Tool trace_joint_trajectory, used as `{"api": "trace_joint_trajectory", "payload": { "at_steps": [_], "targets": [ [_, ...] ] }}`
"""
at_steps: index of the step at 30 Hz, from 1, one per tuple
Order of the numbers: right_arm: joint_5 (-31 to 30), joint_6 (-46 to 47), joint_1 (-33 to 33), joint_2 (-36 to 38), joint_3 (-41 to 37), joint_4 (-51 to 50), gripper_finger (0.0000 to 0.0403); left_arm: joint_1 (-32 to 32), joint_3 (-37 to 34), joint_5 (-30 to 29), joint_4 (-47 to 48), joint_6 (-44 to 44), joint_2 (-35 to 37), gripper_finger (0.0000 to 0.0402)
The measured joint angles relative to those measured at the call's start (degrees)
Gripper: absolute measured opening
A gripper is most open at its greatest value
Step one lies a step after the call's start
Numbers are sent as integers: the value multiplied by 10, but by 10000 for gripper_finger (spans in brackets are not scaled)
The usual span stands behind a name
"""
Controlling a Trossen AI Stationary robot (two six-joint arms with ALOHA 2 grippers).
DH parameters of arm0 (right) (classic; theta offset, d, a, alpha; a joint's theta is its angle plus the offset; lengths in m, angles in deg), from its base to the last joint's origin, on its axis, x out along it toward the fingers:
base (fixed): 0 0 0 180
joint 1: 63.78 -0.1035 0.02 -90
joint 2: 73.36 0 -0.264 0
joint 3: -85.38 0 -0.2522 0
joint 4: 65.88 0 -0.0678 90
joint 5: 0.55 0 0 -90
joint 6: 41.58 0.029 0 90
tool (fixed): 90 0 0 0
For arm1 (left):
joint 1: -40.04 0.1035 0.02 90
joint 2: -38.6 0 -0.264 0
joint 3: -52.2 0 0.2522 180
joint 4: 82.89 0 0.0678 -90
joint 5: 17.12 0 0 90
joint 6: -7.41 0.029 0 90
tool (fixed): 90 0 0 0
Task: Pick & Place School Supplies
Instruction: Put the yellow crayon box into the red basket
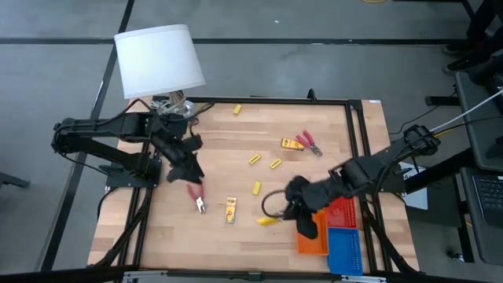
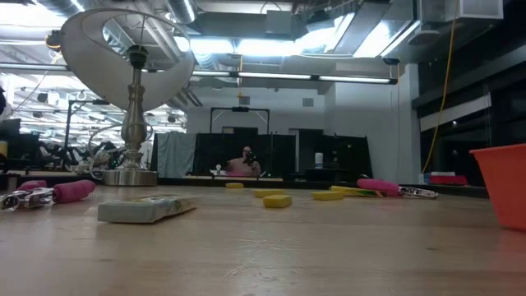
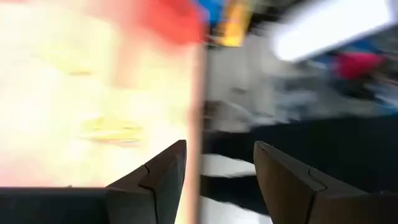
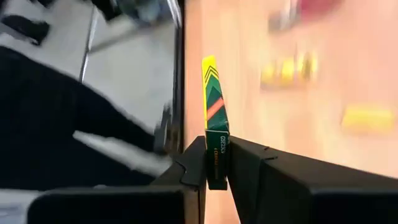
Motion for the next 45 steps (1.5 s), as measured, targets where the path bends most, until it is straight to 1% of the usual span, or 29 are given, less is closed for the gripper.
{"api": "trace_joint_trajectory", "payload": {
  "at_steps": [3, 5, 8, 11, 12, 14, 17, 18, 20, 21, 24, 29, 34, 39, 42, 45],
  "targets": [
    [5, 119, -38, 0, 0, -63, 45, -7, 0, -107, 32, 4, 14, 185],
    [-13, 202, -66, 4, 0, -96, 45, -15, 0, -159, 31, 5, 23, 185],
    [-72, 333, -108, 12, 0, -142, 45, -26, 0, -226, 32, 7, 33, 185],
    [-146, 480, -150, 13, 0, -213, 44, -35, 0, -304, 40, -2, 40, 184],
    [-162, 535, -164, 13, 0, -240, 43, -37, -2, -332, 43, -11, 41, 184],
    [-171, 629, -187, 12, 0, -295, 40, -41, -11, -380, 43, -34, 42, 184],
    [-169, 744, -218, 4, 0, -349, 38, -47, -26, -430, 44, -76, 46, 184],
    [-156, 758, -224, 1, 0, -355, 38, -49, -31, -445, 45, -91, 47, 184],
    [-105, 768, -225, -3, 0, -369, 38, -54, -40, -463, 49, -110, 48, 184],
    [-92, 771, -223, -7, 0, -383, 38, -57, -44, -470, 45, -117, 48, 184],
    [-82, 770, -220, -17, 0, -412, 38, -63, -58, -476, 38, -132, 48, 184],
    [-68, 759, -220, -24, -3, -495, 38, -71, -68, -489, 29, -147, 48, 184],
    [-9, 725, -228, -22, -59, -486, 37, -74, -68, -503, 11, -149, 48, 184],
    [3, 715, -231, -22, -108, -459, 37, -74, -68, -505, 3, -154, 48, 184],
    [31, 715, -230, -23, -134, -425, 38, -74, -68, -505, 3, -163, 48, 184],
    [45, 721, -230, -23, -157, -367, 37, -74, -68, -503, 2, -170, 48, 184]
  ]
}}
